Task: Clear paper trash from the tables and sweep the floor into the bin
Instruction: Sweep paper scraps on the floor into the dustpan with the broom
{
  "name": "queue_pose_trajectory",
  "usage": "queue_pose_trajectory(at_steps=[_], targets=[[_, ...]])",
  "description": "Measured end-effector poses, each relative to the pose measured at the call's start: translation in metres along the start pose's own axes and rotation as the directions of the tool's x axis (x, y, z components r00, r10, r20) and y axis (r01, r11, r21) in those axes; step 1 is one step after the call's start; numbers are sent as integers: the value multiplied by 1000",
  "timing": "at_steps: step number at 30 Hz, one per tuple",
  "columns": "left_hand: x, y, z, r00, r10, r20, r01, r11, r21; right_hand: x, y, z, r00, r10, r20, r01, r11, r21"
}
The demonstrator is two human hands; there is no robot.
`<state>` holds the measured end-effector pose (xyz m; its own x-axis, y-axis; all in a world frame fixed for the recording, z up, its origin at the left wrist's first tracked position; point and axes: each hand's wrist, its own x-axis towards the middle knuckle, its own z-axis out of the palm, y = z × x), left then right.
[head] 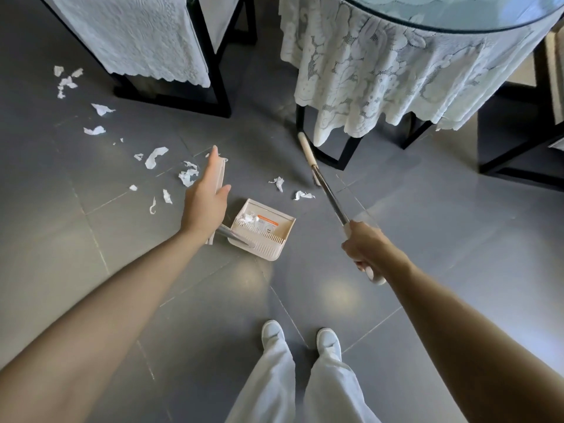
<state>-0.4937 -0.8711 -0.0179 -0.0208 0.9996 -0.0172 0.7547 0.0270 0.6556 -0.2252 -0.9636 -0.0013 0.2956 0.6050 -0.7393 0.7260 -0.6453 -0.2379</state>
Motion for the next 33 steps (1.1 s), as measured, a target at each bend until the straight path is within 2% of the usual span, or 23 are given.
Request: queue_pose_trajectory(at_steps=[5,9,13,18,21,24,28,33], targets=[[54,4,5,999,23,48,-23,1000,-12,29,-20,4,995,15,96,-16,1000,9],[96,15,12,998,-7,64,8,1000,-14,46,-41,1,981,-57,185,69,996,-58],[122,19,18,994,-104,29,104,995,10,53,-54,-21,951,-116,288,148,985,-90],[136,27,22,994,-108,36,107,994,23,43,-48,-70,919,-107,379,149,985,-83],[138,22,16,996,-86,23,85,996,34,38,-45,-106,916,-109,387,107,994,27],[131,12,9,999,-51,-16,52,998,47,40,-55,-119,921,-152,360,152,988,30],[122,-4,-9,998,-20,-54,23,998,56,57,-85,-106,935,-219,280,224,975,15],[107,-28,-44,993,-82,-88,84,996,19,79,-125,-65,940,-282,191,281,959,33]])
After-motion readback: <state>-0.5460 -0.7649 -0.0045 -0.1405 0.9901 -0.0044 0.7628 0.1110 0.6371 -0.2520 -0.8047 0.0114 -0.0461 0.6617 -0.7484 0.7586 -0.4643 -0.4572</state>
